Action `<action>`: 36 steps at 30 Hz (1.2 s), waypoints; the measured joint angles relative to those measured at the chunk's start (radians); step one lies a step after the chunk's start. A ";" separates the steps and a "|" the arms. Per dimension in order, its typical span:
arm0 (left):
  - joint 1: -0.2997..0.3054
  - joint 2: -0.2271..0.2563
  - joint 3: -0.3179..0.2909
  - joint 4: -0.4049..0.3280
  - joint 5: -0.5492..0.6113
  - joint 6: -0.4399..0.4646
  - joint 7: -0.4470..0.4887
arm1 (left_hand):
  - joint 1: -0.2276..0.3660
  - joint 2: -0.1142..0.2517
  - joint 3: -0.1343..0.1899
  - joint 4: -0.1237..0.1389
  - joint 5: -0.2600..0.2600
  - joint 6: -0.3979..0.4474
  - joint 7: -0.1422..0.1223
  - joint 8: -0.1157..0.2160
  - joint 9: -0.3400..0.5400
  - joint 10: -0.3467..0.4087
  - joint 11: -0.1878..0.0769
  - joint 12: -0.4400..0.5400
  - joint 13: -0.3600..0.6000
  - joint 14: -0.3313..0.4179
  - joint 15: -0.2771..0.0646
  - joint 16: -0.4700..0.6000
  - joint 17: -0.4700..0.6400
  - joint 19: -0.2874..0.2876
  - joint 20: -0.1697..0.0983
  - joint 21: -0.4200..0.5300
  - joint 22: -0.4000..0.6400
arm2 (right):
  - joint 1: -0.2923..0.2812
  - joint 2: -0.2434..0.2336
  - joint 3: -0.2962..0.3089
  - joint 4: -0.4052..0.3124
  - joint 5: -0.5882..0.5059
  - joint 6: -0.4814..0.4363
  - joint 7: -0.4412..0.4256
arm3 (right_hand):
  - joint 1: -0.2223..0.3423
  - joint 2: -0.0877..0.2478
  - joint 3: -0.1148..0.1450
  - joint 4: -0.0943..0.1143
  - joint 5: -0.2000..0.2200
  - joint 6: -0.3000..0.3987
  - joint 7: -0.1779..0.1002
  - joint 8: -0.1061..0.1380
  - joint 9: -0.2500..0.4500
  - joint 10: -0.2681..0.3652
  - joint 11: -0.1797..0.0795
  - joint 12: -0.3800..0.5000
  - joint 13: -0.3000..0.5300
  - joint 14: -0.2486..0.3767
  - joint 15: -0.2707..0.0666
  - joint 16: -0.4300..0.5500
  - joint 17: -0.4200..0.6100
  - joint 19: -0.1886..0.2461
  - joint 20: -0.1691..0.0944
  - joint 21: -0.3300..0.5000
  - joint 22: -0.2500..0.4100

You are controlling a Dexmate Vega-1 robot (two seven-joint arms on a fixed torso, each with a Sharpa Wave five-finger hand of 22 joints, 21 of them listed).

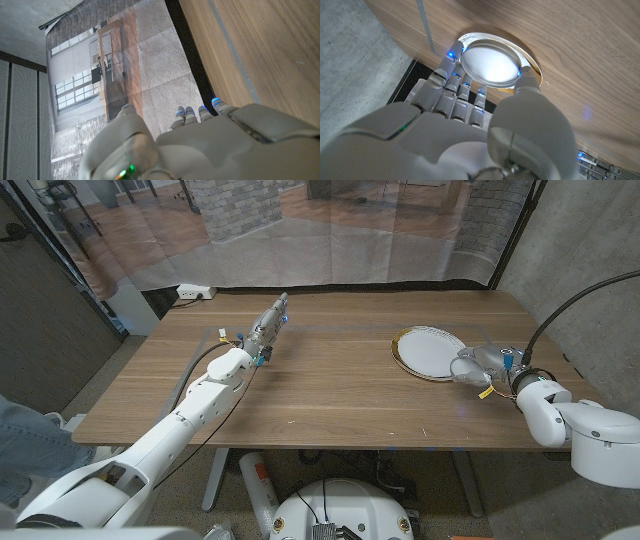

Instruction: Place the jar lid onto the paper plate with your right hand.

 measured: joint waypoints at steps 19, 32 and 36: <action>0.016 0.011 -0.007 -0.018 -0.001 0.004 0.008 | 0.000 0.000 0.000 0.000 0.000 0.000 0.000 0.000 0.000 0.000 0.000 0.000 0.000 0.000 0.000 0.000 0.000 0.000 0.000 -0.004 0.000 | 0.088 0.034 -0.062 0.021 -0.081 0.046 0.070 | 0.000 0.000 0.000 0.000 -0.008 0.003 -0.004 -0.006 0.000 0.000 0.000 0.005 0.000 0.015 -0.004 0.000 0.001 0.006 -0.006 0.000 0.002; 0.021 0.020 -0.013 -0.028 -0.004 0.010 0.013 | 0.000 0.000 -0.002 -0.002 0.000 0.000 0.000 0.000 0.000 0.000 0.000 0.000 0.000 0.000 0.000 0.000 0.000 0.000 0.000 -0.004 0.000 | 0.160 0.093 -0.107 0.056 -0.171 0.091 0.146 | 0.006 0.005 0.002 0.002 -0.015 0.007 0.000 -0.008 0.000 0.000 0.000 0.005 0.006 0.020 -0.002 0.000 0.005 0.005 -0.005 0.000 0.002; 0.022 0.020 -0.014 -0.028 -0.004 0.010 0.013 | 0.003 0.003 -0.002 -0.002 0.000 0.000 0.000 0.000 0.000 0.000 0.000 0.000 0.000 0.000 0.000 0.000 0.000 0.000 0.000 -0.004 0.000 | 0.160 0.093 -0.107 0.056 -0.198 0.104 0.169 | 0.006 0.005 0.002 0.002 -0.015 0.007 0.000 -0.010 0.000 0.000 0.000 0.005 0.006 0.020 -0.002 0.000 0.004 0.005 -0.005 0.000 0.002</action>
